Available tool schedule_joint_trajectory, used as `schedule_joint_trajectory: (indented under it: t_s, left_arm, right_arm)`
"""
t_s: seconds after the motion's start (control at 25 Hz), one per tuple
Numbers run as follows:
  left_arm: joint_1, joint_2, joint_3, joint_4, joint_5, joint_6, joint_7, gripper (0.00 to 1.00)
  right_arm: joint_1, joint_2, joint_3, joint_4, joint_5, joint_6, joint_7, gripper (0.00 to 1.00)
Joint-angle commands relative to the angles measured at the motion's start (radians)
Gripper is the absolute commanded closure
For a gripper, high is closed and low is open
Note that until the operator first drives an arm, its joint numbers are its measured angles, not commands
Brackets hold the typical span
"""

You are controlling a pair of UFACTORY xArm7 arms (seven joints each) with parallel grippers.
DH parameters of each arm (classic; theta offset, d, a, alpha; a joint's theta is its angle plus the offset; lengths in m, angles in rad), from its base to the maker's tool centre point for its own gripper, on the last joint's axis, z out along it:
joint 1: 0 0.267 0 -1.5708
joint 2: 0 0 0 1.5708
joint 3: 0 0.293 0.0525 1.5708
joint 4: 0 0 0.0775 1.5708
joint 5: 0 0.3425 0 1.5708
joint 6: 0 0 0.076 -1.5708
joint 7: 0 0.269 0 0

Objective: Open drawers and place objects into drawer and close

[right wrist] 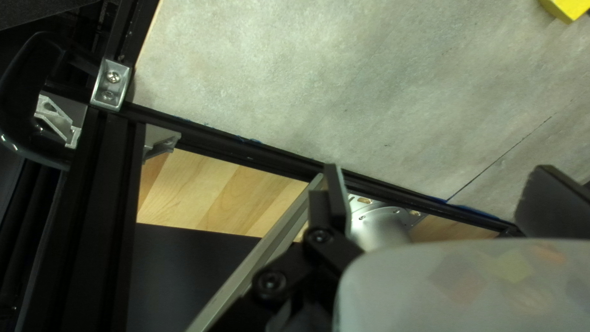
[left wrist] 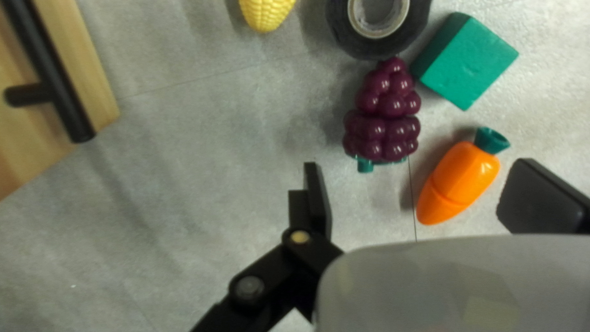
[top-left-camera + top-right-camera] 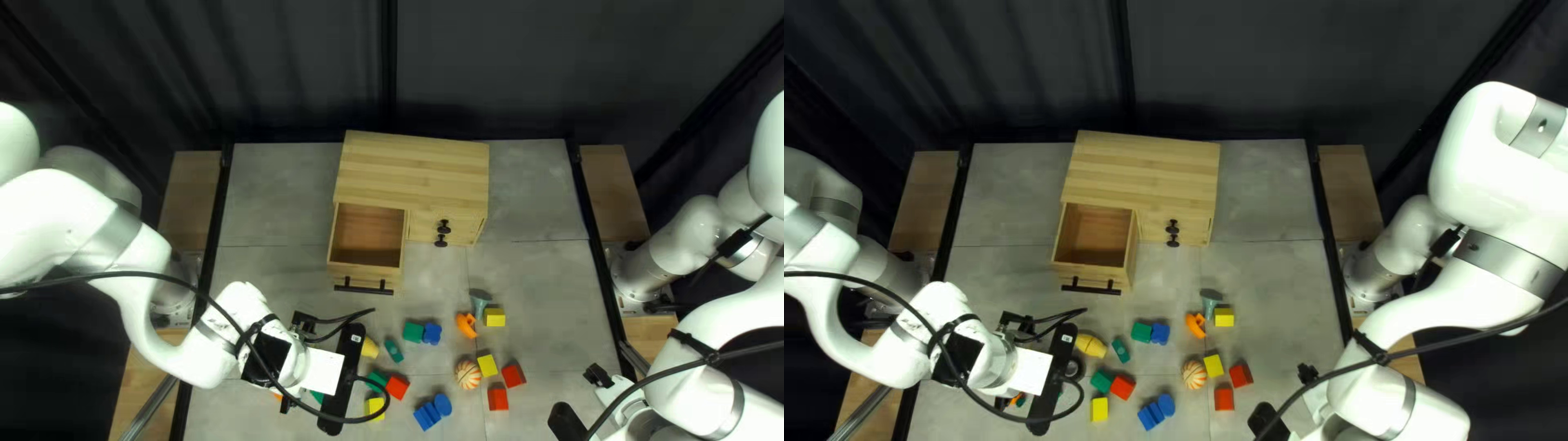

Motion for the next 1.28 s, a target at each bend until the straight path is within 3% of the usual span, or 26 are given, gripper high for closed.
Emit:
schedule_joint_trajectory:
  t_s: [0.04, 0.96, 1.04, 1.08, 1.28]
  left_arm:
    - [0.002, 0.019, 0.004, -0.02, 0.007, -0.028, -0.006, 0.0]
    - [0.012, 0.113, 0.041, -0.062, 0.081, -0.128, -0.032, 0.0]
    - [0.012, 0.117, 0.044, -0.058, 0.089, -0.123, -0.034, 0.03]
    - [0.011, 0.117, 0.044, -0.057, 0.09, -0.122, -0.035, 1.0]
    - [0.009, 0.1, 0.04, -0.049, 0.086, -0.1, -0.038, 1.0]
  right_arm:
    - [0.0, 0.0, 0.0, 0.0, 0.0, 0.0, 0.0, 0.0]
    - [0.0, 0.0, 0.0, 0.0, 0.0, 0.0, 0.0, 0.0]
    - [0.0, 0.0, 0.0, 0.0, 0.0, 0.0, 0.0, 0.0]
    - [0.0, 0.0, 0.0, 0.0, 0.0, 0.0, 0.0, 0.0]
    - [0.0, 0.0, 0.0, 0.0, 0.0, 0.0, 0.0, 0.0]
